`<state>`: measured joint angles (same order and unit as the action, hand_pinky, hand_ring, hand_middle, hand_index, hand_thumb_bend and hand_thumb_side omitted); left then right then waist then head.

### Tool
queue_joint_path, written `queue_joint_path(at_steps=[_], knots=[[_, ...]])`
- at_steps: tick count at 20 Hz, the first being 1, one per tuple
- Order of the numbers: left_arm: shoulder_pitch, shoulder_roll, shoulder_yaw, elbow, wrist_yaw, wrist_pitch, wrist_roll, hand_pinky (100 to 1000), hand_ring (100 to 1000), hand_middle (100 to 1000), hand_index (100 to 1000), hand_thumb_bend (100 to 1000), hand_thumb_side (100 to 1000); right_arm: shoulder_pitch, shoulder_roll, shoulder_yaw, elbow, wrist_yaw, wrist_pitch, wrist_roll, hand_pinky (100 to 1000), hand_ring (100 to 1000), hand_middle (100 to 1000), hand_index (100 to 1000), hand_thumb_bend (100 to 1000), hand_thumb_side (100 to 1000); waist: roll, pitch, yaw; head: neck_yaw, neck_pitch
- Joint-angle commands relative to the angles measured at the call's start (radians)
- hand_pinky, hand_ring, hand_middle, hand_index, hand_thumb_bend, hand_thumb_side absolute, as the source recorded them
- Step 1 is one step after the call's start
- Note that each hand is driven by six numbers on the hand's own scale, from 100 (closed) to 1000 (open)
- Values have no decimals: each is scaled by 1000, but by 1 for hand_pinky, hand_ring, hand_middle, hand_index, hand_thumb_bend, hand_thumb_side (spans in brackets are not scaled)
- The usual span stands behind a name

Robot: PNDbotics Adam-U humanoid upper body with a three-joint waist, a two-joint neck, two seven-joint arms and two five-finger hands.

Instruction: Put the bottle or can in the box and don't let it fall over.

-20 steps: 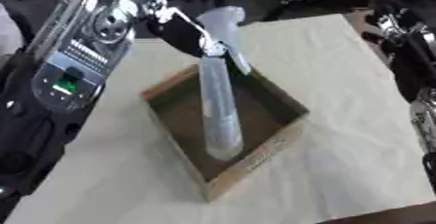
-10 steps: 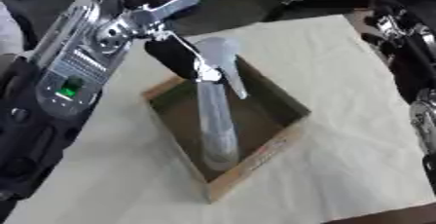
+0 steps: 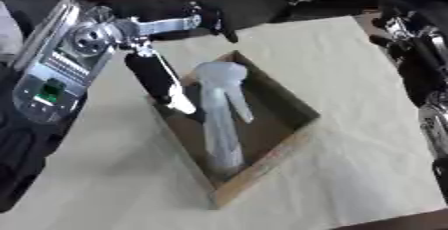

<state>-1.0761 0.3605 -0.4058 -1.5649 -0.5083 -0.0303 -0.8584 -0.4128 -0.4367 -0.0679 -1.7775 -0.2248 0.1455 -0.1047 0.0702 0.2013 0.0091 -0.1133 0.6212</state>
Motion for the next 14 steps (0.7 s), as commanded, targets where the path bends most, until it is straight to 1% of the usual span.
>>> queue_joint_path(at_steps=[1,2,3,4,5,6,7,8,9,10,11,12,13,14], knots=[[-11,30,21,-15,44,-9,-40,907,861,866,843,662,100,-11,-23,-10,-17,-3,-1,-1,900,944,1000,900,100,572,-9,-17,3,-3,-6],[-10,33,27,-16,53,-8,-43,900,857,862,844,666,100,-11,-23,-10,-17,-3,-1,-2,900,944,1000,900,100,571,-9,-16,4,-4,-6],[-9,36,35,-19,60,-5,-38,877,842,848,837,706,134,-11,-22,-10,-17,-3,-1,-2,900,944,1000,900,100,571,-10,-16,4,-4,-6],[-6,39,42,-24,68,-1,-29,875,841,846,835,702,153,-11,-22,-10,-18,-3,-1,-1,900,944,1000,900,100,571,-11,-15,5,-4,-5],[-4,42,51,-30,74,5,-16,861,829,834,813,606,293,-11,-23,-10,-18,-3,-1,0,900,944,1000,900,100,571,-12,-15,6,-5,-5],[-1,49,64,-42,78,14,8,856,824,828,808,515,386,-11,-23,-10,-18,-3,-2,0,899,944,1000,900,100,570,-13,-14,7,-6,-5],[4,59,81,-58,81,25,39,851,821,822,811,369,494,-11,-23,-11,-18,-2,-2,-1,899,944,1000,900,100,570,-14,-14,8,-7,-5],[12,71,99,-78,84,37,74,849,821,822,814,295,539,-11,-24,-11,-18,-3,-2,-1,899,944,1000,900,100,570,-14,-13,9,-9,-5],[20,81,115,-99,91,49,108,851,827,835,834,100,681,-11,-24,-12,-19,-3,-2,-2,899,943,1000,900,100,569,-15,-13,11,-11,-5],[31,94,134,-122,106,57,145,851,828,832,837,100,620,-11,-25,-13,-20,-3,-3,-3,899,943,1000,900,100,569,-16,-12,12,-13,-5],[46,110,155,-145,126,64,184,849,835,844,858,100,662,-12,-25,-14,-20,-3,-3,-4,899,943,1000,900,100,568,-17,-11,14,-16,-5],[65,127,176,-168,153,69,229,846,837,848,866,100,668,-11,-26,-15,-21,-3,-4,-6,899,943,1000,900,100,568,-18,-9,16,-19,-6],[84,143,193,-186,183,75,274,839,837,855,877,100,659,-12,-26,-16,-22,-4,-4,-7,899,943,1000,900,100,568,-19,-8,18,-22,-8],[105,160,209,-201,216,81,326,832,834,855,880,104,609,-12,-27,-17,-23,-4,-4,-8,899,943,1000,900,100,568,-20,-7,20,-24,-10]])
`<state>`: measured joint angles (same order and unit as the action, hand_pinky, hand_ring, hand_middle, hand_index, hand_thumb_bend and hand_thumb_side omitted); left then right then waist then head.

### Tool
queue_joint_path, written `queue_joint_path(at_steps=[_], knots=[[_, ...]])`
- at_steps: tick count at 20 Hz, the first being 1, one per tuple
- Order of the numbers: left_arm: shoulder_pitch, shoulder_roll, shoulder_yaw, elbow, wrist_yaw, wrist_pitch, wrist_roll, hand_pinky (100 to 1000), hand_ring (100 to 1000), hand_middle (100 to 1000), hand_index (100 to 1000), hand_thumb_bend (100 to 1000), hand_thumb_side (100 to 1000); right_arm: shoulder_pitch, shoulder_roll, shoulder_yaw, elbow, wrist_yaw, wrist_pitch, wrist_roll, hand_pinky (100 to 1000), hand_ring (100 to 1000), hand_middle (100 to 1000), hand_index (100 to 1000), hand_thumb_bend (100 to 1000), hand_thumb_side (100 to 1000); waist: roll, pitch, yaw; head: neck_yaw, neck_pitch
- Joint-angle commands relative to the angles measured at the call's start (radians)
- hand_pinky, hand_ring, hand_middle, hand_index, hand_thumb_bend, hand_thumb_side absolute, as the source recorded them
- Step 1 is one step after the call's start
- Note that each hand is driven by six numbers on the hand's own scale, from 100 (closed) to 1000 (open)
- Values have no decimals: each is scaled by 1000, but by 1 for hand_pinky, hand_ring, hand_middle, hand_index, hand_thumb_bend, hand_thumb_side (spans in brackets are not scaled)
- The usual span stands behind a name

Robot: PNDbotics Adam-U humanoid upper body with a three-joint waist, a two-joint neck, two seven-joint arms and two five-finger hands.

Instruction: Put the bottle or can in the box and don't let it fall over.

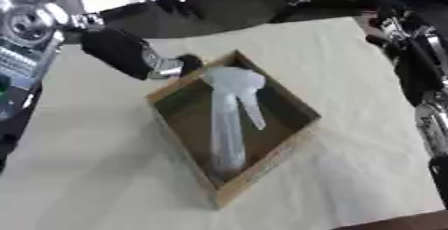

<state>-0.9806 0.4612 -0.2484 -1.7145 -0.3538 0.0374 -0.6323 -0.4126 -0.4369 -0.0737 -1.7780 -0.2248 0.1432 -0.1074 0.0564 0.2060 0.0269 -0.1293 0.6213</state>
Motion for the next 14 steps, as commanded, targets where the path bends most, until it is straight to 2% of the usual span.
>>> queue_joint_path(at_steps=[1,2,3,4,5,6,7,8,9,10,12,14], knots=[[33,76,66,-62,96,21,157,802,822,846,880,291,485,-13,-26,-12,-23,-4,-2,-6,899,943,1000,899,100,569,-7,-10,4,-10,-12],[59,91,76,-73,133,26,216,789,817,841,876,353,446,-14,-25,-13,-23,-4,-2,-8,899,943,1000,899,100,569,-8,-8,6,-11,-15],[84,103,84,-82,167,30,270,759,804,827,867,471,343,-15,-25,-14,-24,-5,-2,-9,899,943,1000,899,100,569,-9,-6,7,-11,-18],[113,115,95,-92,200,34,328,737,795,814,860,527,305,-16,-24,-14,-25,-5,-2,-9,899,943,1000,899,100,569,-11,-4,8,-12,-20],[142,125,106,-101,232,39,386,679,768,774,821,610,156,-17,-24,-15,-25,-5,-2,-9,899,943,1000,899,100,568,-13,-1,9,-11,-22],[177,133,119,-111,271,45,451,655,756,757,791,610,100,-18,-24,-15,-26,-5,-3,-10,899,943,1000,899,100,567,-14,1,9,-11,-23],[205,138,129,-120,311,54,509,631,745,741,732,540,100,-19,-25,-16,-27,-5,-3,-11,899,943,1000,899,100,567,-16,3,10,-10,-24],[236,136,141,-126,362,64,568,626,742,736,710,471,100,-19,-25,-17,-27,-5,-3,-12,899,943,1000,899,100,567,-18,5,11,-10,-26],[261,137,149,-135,412,70,616,610,721,713,652,260,100,-20,-25,-18,-27,-6,-3,-14,898,943,1000,899,100,562,-19,7,11,-10,-27],[288,137,159,-143,462,73,661,603,711,703,633,292,100,-21,-25,-19,-28,-6,-4,-14,898,943,1000,899,100,566,-21,9,12,-10,-29],[335,145,176,-166,541,70,732,587,682,667,542,229,100,-22,-25,-20,-30,-6,-5,-15,898,943,1000,899,100,565,-25,12,12,-10,-29],[377,153,195,-194,587,60,792,568,637,606,398,235,100,-22,-25,-21,-32,-7,-6,-17,898,943,1000,899,100,565,-27,15,13,-8,-29]])
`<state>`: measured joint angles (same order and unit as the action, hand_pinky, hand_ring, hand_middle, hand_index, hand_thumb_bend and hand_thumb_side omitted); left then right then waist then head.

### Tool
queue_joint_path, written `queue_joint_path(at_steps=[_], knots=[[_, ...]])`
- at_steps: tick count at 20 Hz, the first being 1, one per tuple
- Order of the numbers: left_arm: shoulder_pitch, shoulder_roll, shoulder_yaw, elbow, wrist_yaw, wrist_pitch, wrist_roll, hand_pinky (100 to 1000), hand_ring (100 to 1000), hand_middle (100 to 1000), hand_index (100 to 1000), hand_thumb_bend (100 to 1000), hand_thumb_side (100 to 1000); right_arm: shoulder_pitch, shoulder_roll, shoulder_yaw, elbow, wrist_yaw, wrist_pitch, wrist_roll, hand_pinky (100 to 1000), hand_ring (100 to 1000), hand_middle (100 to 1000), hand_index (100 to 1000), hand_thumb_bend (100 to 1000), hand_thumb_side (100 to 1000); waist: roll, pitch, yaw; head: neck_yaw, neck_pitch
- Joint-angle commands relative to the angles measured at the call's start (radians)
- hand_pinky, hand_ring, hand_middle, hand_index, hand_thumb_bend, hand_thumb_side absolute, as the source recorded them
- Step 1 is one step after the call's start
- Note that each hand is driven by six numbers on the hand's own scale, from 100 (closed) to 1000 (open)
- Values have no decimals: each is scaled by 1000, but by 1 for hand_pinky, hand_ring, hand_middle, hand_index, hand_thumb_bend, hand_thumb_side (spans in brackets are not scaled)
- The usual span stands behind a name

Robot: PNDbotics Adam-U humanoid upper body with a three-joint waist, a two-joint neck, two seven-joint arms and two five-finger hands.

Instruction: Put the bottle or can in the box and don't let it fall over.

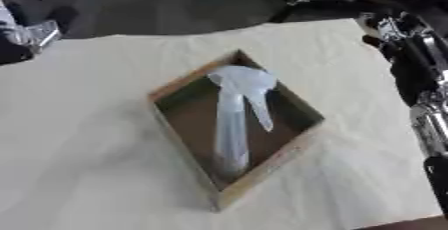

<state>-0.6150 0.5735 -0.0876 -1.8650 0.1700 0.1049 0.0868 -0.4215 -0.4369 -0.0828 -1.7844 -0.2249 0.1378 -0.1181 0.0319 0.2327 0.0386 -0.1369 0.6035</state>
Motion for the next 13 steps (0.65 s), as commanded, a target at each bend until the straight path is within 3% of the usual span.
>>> queue_joint_path(at_steps=[1,4,6,8,9,10,11,12,13], knots=[[29,45,42,-58,73,-12,98,560,620,585,343,231,100,-13,-25,-12,-26,-7,0,-7,898,943,1000,899,100,565,-3,-10,3,0,-11],[76,55,66,-96,86,-23,161,542,587,534,271,207,100,-13,-26,-13,-28,-6,0,-8,898,943,1000,899,100,566,-5,-5,6,2,-10],[108,59,80,-121,101,-42,195,541,583,531,274,193,100,-13,-26,-13,-31,-6,-1,-8,898,943,1000,898,100,564,-6,-2,7,4,-11],[142,64,90,-132,118,-65,211,542,587,550,332,128,100,-14,-28,-14,-34,-5,-2,-8,897,943,1000,898,100,564,-7,1,7,5,-11],[160,66,94,-133,130,-75,214,556,603,575,407,105,100,-15,-28,-15,-36,-5,-2,-9,897,943,1000,898,100,563,-7,3,7,7,-10],[179,67,98,-134,143,-85,210,571,619,596,477,127,100,-16,-29,-16,-38,-4,-3,-9,897,943,1000,898,100,562,-7,5,8,9,-8],[195,68,104,-135,153,-97,202,574,622,599,488,131,100,-17,-30,-16,-41,-4,-4,-10,897,943,1000,898,100,562,-7,7,8,11,-6],[210,69,112,-135,158,-110,196,590,646,626,597,311,100,-17,-30,-17,-44,-3,-5,-10,896,943,1000,898,100,559,-7,8,9,11,-5],[223,68,119,-135,157,-122,191,601,664,643,638,442,100,-18,-31,-17,-46,-3,-6,-11,896,942,1000,897,100,561,-7,9,9,11,-3]])
